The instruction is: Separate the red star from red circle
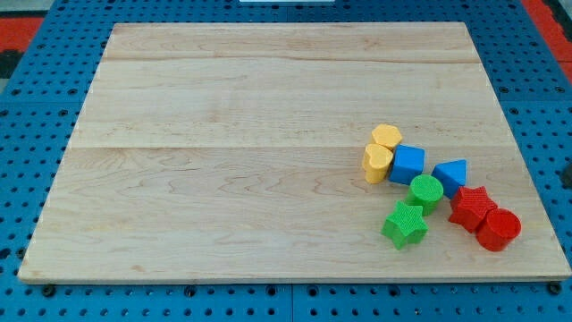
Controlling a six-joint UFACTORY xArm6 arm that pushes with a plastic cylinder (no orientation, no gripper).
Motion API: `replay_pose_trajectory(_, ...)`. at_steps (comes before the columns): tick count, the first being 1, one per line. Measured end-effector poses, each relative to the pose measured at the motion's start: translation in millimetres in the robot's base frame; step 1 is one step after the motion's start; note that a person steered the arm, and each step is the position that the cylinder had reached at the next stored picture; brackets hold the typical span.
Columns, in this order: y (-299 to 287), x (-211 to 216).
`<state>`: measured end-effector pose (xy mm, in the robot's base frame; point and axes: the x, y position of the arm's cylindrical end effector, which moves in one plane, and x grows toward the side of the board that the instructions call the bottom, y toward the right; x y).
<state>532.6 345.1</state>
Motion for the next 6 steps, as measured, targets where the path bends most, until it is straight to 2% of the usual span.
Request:
replay_pose_trajectory(1,-15.1,45.9)
replay_pose_trajectory(2,-53.8,65.5)
replay_pose_trajectory(4,-157.3,0.2)
replay_pose_trajectory(5,-145.5,8.6)
replay_pose_trajectory(6,-66.5,16.9)
